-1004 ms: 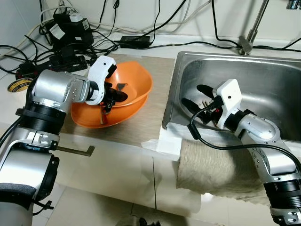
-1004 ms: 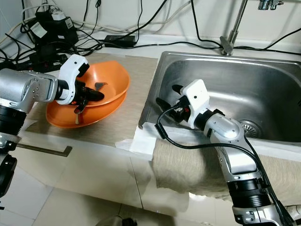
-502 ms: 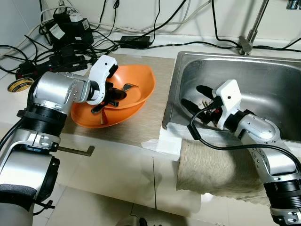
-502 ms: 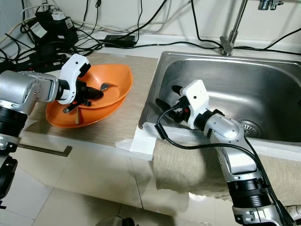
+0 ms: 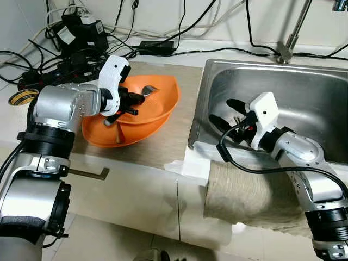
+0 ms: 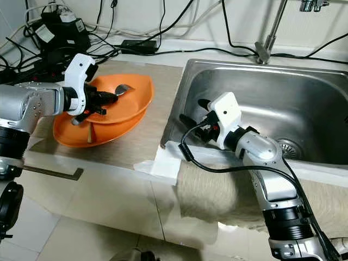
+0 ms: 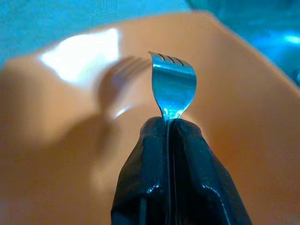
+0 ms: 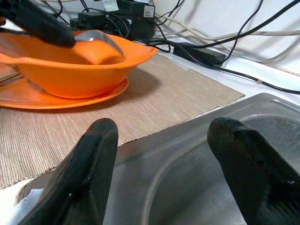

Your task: Kitchen organization

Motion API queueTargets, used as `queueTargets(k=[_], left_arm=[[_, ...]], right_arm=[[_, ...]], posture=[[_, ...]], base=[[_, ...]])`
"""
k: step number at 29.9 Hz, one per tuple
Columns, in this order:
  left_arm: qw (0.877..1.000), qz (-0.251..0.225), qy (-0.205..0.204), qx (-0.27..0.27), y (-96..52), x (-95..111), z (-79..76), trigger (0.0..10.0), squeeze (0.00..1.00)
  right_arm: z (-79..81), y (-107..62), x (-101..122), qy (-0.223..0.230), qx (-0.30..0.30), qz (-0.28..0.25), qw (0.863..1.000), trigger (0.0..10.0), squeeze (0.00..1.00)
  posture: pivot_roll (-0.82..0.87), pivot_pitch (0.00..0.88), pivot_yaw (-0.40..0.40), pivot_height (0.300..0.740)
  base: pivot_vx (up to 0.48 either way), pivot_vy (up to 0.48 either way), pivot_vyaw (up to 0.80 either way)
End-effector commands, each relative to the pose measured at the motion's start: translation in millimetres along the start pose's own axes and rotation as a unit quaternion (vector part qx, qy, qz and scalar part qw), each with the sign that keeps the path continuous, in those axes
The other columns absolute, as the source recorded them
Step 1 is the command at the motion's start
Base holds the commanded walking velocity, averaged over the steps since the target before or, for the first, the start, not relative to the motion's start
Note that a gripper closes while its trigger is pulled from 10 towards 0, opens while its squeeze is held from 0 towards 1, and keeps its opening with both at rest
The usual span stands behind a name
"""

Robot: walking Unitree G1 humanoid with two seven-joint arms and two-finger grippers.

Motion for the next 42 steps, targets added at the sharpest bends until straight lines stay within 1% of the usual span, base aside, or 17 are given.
queueTargets(k=[1, 2, 4, 5, 10, 15, 16, 17, 18, 20, 21, 23, 26, 28, 30, 37, 42], left_arm=[[1.000, -0.022, -0.001, 0.000, -4.7, 10, -0.6, 0.0, 0.00], [0.999, -0.047, 0.000, 0.006, -7.0, 19, -1.1, 0.0, 0.00], [0.998, -0.061, 0.004, 0.002, -8.3, 23, -3.6, 0.0, 0.00], [0.997, -0.080, 0.013, -0.003, -9.6, 29, -8.6, 0.0, 0.00], [0.993, -0.118, 0.023, -0.006, -9.1, 31, -18.0, 0.0, 0.00], [0.981, -0.190, 0.010, 0.034, -9.3, 34, -14.8, 0.0, 0.00], [0.981, -0.190, 0.010, 0.034, -9.3, 34, -14.8, 0.0, 0.00], [0.975, -0.214, 0.001, 0.052, -7.6, 31, -14.6, 0.0, 0.00], [0.973, -0.223, -0.002, 0.061, -6.9, 29, -15.1, 0.0, 0.00], [0.971, -0.228, -0.003, 0.066, -6.7, 28, -15.7, 0.0, 0.00], [0.968, -0.239, -0.005, 0.077, -4.0, 24, -18.5, 0.0, 0.00], [0.966, -0.244, -0.008, 0.083, -2.8, 23, -19.2, 0.0, 0.00], [0.960, -0.263, 0.000, 0.099, 0.0, 22, -22.1, 0.0, 0.00], [0.958, -0.267, 0.006, 0.101, 1.5, 21, -23.9, 0.0, 0.00], [0.951, -0.285, 0.019, 0.120, 4.1, 20, -26.6, 0.0, 0.00], [0.936, -0.312, 0.039, 0.158, 8.1, 17, -29.8, 0.0, 0.00], [0.929, -0.323, 0.045, 0.177, 14.5, 7, -30.6, 0.0, 0.00]], right_arm=[[0.9, -0.5, 3, 0.002, 0.005, -0.005, 1.000, 10.0, 0.00], [0.9, 0.0, 4, 0.005, 0.003, -0.007, 1.000, 10.0, 0.00], [1.2, 0.7, 5, 0.009, 0.002, -0.009, 1.000, 10.0, 0.00], [1.8, 1.7, 6, 0.016, 0.001, -0.013, 1.000, 10.0, 0.00], [1.7, 2.9, 8, 0.028, -0.004, -0.019, 0.999, 10.0, 0.00], [-1.0, 4.3, 10, 0.043, -0.025, -0.034, 0.998, 10.0, 0.00], [-1.0, 4.3, 10, 0.043, -0.025, -0.034, 0.998, 10.0, 0.00], [-1.8, 6.0, 12, 0.045, -0.042, -0.045, 0.997, 10.0, 0.00], [-2.3, 6.5, 13, 0.047, -0.052, -0.051, 0.996, 10.0, 0.00], [-2.5, 6.8, 13, 0.048, -0.057, -0.054, 0.996, 10.0, 0.00], [-2.9, 8.9, 16, 0.041, -0.083, -0.069, 0.993, 10.0, 0.00], [-2.9, 9.8, 17, 0.035, -0.095, -0.075, 0.992, 10.0, 0.00], [-4.3, 12.5, 20, 0.023, -0.141, -0.094, 0.985, 10.0, 0.00], [-3.9, 13.8, 21, 0.019, -0.152, -0.099, 0.983, 10.0, 0.00], [-1.9, 16.8, 20, 0.008, -0.194, -0.112, 0.975, 10.0, 0.00], [7.4, 20.7, 12, -0.013, -0.233, -0.129, 0.964, 10.0, 0.00], [4.2, 21.0, 5, -0.012, -0.267, -0.143, 0.953, 10.0, 0.00]], posture=[[-0.02, 0.000, 0.080, 0.740], [-0.02, 0.000, 0.080, 0.740], [-0.02, 0.000, 0.082, 0.740], [-0.02, 0.000, 0.081, 0.740], [-0.02, 0.000, 0.080, 0.740], [-0.02, 0.000, 0.076, 0.740], [-0.02, 0.000, 0.076, 0.740], [-0.02, 0.000, 0.073, 0.740], [-0.01, 0.000, 0.072, 0.740], [-0.01, 0.000, 0.071, 0.740], [-0.01, 0.000, 0.067, 0.740], [-0.01, 0.000, 0.067, 0.740], [-0.02, 0.000, 0.067, 0.740], [-0.02, 0.000, 0.067, 0.740], [-0.02, 0.000, 0.070, 0.740], [-0.02, 0.000, 0.075, 0.740], [-0.02, 0.000, 0.073, 0.740]], base=[[0.000, 0.000, 0.00], [0.000, 0.000, 0.00], [0.000, 0.000, 0.00], [0.000, 0.000, 0.00], [0.000, 0.000, 0.00], [0.000, 0.000, 0.00], [0.000, 0.000, 0.00], [0.000, 0.000, 0.00], [0.000, 0.000, 0.00], [0.000, 0.000, 0.00], [0.000, 0.000, 0.00], [0.000, 0.000, 0.00], [0.000, 0.000, 0.00], [0.000, 0.000, 0.00], [0.000, 0.000, 0.00], [0.000, 0.000, 0.00], [0.000, 0.000, 0.00]])
Point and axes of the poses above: a point about 5 cm out from each wrist's last joint towards the gripper, its own y axis pointing out of the wrist towards the gripper, its own x axis along the axis of the wrist's last joint, z = x × y, the point moved 1 cm from there along y, pointing out of the wrist towards the gripper, and after that the axes turned 3 degrees about y, right-handed, at the moved point
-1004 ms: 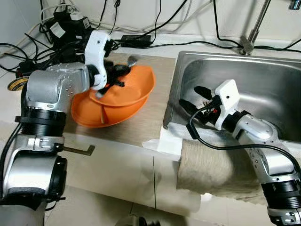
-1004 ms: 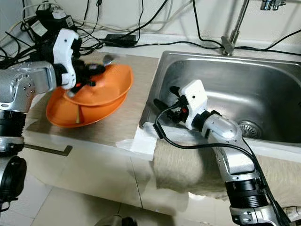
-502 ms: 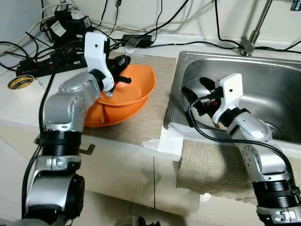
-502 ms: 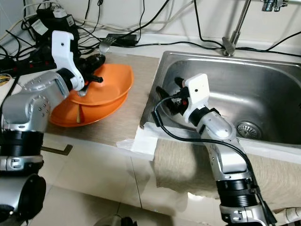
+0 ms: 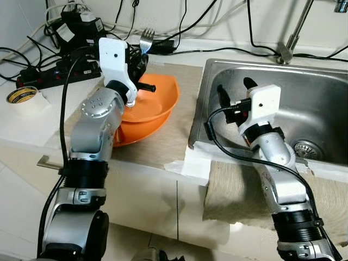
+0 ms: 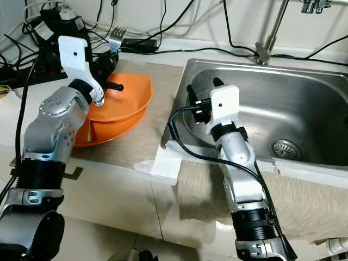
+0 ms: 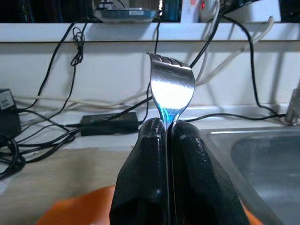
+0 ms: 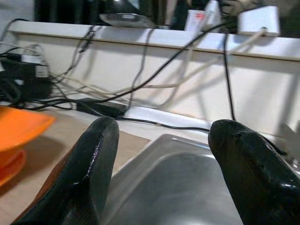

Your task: Kitchen organization

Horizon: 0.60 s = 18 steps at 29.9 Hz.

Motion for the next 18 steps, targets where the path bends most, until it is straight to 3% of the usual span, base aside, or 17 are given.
queueTargets(k=[1, 6, 18], left_arm=[[1.000, -0.001, 0.014, 0.008, -0.4, -5, 1.4, 0.0, 0.00], [0.998, -0.036, 0.047, 0.024, 0.9, -5, 0.5, 0.0, 0.00], [0.998, -0.040, 0.045, 0.016, 2.0, -10, -4.3, 0.0, 0.00]], right_arm=[[-0.8, 0.9, -2, -0.005, -0.011, -0.006, 1.000, 10.0, 0.00], [-6.9, 5.3, -6, -0.026, -0.050, -0.033, 0.998, 10.0, 0.00], [-19.7, 12.2, -16, -0.049, -0.090, -0.037, 0.994, 10.0, 0.00]], posture=[[-0.02, 0.000, 0.073, 0.740], [-0.02, 0.000, 0.069, 0.740], [-0.02, 0.000, 0.073, 0.740]], base=[[0.000, 0.000, 0.00], [0.000, 0.000, 0.00], [0.000, 0.000, 0.00]])
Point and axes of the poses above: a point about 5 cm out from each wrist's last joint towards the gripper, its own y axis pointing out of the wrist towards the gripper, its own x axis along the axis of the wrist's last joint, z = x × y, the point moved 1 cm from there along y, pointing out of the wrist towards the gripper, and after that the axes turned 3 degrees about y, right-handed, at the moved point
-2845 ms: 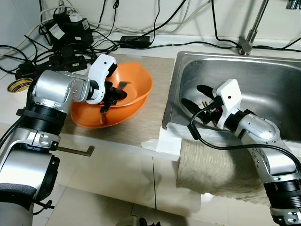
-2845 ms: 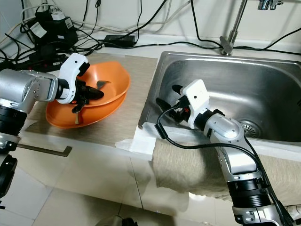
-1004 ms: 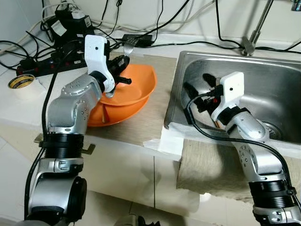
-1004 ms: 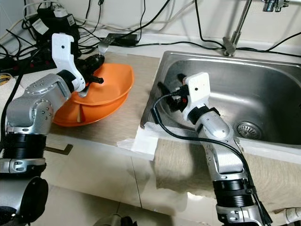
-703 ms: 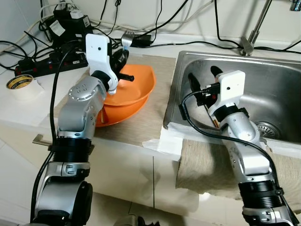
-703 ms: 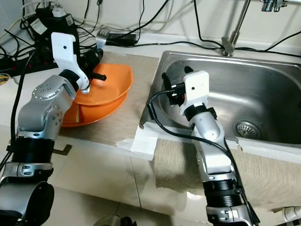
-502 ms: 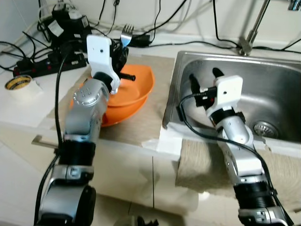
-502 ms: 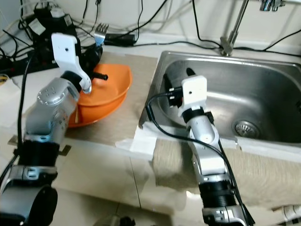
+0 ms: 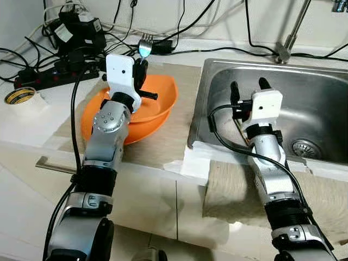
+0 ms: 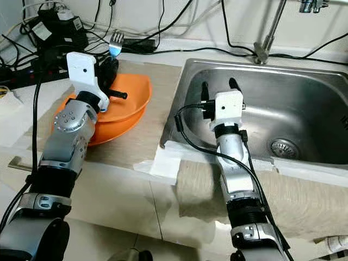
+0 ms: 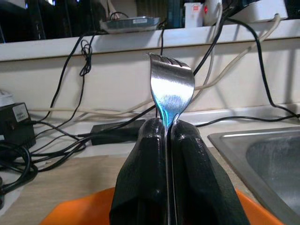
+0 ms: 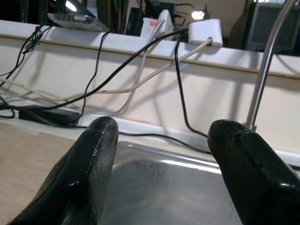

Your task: Kitchen organization

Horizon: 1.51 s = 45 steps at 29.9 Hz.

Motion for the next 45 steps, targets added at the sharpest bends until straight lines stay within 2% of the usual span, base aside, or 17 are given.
queueTargets(k=[1, 11, 19, 25, 30, 39, 40, 45], left_arm=[[1.000, -0.006, 0.009, -0.008, 1.6, 3, 0.1, 0.0, 0.00], [1.000, -0.007, 0.019, -0.021, -0.1, -2, -4.9, 0.0, 0.00], [0.999, 0.001, 0.018, -0.029, -1.5, -6, -8.1, 0.0, 0.00], [0.998, 0.006, 0.013, -0.054, -1.3, -8, -15.1, 0.0, 0.00], [0.995, 0.010, 0.005, -0.104, 1.0, -6, -26.4, 0.0, 0.00], [0.991, 0.006, -0.014, -0.135, 0.5, -4, -37.2, 0.0, 0.00], [0.989, 0.003, -0.020, -0.147, -0.4, -2, -41.9, 0.0, 0.00], [0.988, 0.001, -0.021, -0.155, -0.7, 0, -43.9, 0.0, 0.00]], right_arm=[[-3.2, 0.5, -2, -0.004, -0.008, -0.002, 1.000, 10.0, 0.00], [0.4, 2.8, -5, -0.011, -0.014, -0.015, 1.000, 10.0, 0.00], [2.9, 5.1, -3, 0.006, -0.021, -0.018, 1.000, 10.0, 0.00], [7.7, 4.7, -2, 0.020, -0.004, -0.018, 1.000, 10.0, 0.00], [9.9, 8.6, 0, 0.058, 0.012, -0.008, 0.998, 10.0, 0.00], [5.3, 12.1, 2, 0.088, 0.017, 0.004, 0.996, 10.0, 0.00], [5.4, 14.1, 3, 0.111, 0.027, 0.011, 0.993, 10.0, 0.00], [4.5, 15.8, 6, 0.142, 0.038, 0.017, 0.989, 10.0, 0.00]], posture=[[-0.02, 0.000, 0.073, 0.740], [-0.02, 0.000, 0.075, 0.740], [-0.02, 0.000, 0.071, 0.740], [-0.03, 0.000, 0.073, 0.740], [-0.03, 0.000, 0.078, 0.740], [-0.04, 0.000, 0.081, 0.740], [-0.04, 0.000, 0.083, 0.740], [-0.04, 0.000, 0.082, 0.740]], base=[[0.000, 0.000, 0.00], [0.000, 0.000, 0.00], [0.000, 0.000, 0.00], [0.000, 0.000, 0.00], [0.000, 0.000, 0.00], [0.000, 0.000, 0.00], [0.000, 0.000, 0.00], [0.000, 0.000, 0.00]])
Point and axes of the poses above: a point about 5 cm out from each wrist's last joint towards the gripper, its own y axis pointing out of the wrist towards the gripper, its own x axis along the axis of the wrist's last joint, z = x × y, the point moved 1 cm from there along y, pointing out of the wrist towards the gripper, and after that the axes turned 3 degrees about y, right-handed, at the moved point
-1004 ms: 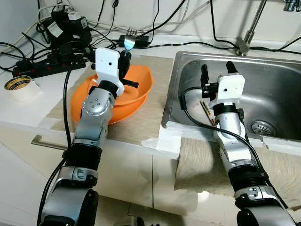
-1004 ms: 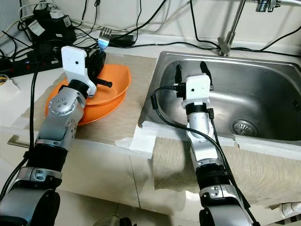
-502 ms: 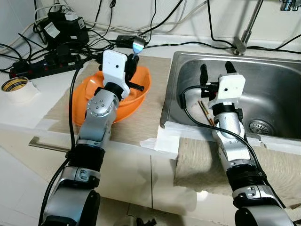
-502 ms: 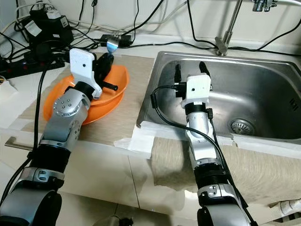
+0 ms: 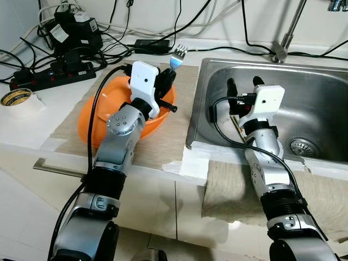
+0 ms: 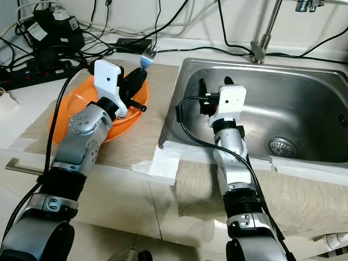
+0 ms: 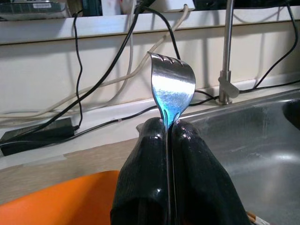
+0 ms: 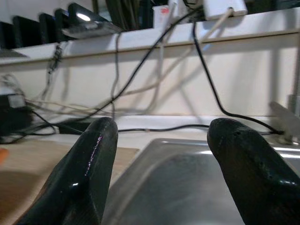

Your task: Kitchen organization

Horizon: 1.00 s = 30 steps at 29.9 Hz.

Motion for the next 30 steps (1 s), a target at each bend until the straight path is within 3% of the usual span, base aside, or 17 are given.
queueTargets(k=[1, 10, 16, 25, 30], left_arm=[[1.000, -0.003, 0.000, -0.008, -0.5, 3, -0.8, 0.0, 0.00], [1.000, -0.004, 0.009, -0.014, 0.8, 6, 1.1, 0.0, 0.00], [0.998, -0.023, 0.033, -0.047, 7.4, 24, -7.2, 0.0, 0.00], [0.994, -0.039, 0.078, -0.059, 14.1, 41, -3.1, 0.0, 0.00], [0.994, -0.040, 0.082, -0.063, 15.8, 45, -3.0, 0.0, 0.00]], right_arm=[[-1.2, 4.6, 7, 0.027, 0.003, -0.001, 1.000, 10.0, 0.00], [-4.9, 7.0, 17, 0.036, 0.033, 0.006, 0.999, 10.0, 0.00], [-6.5, 3.9, 15, 0.033, 0.044, 0.022, 0.998, 10.0, 0.00], [-4.8, 1.2, 12, 0.035, 0.048, 0.034, 0.998, 10.0, 0.00], [-3.6, 0.4, 10, 0.035, 0.049, 0.036, 0.998, 10.0, 0.00]], posture=[[-0.04, 0.000, 0.083, 0.740], [-0.04, 0.000, 0.083, 0.740], [-0.04, 0.000, 0.084, 0.740], [-0.04, 0.000, 0.091, 0.740], [-0.04, 0.000, 0.093, 0.740]], base=[[0.000, 0.000, 0.00], [0.000, 0.000, 0.00], [0.000, 0.000, 0.00], [0.000, 0.000, 0.00], [0.000, 0.000, 0.00]])
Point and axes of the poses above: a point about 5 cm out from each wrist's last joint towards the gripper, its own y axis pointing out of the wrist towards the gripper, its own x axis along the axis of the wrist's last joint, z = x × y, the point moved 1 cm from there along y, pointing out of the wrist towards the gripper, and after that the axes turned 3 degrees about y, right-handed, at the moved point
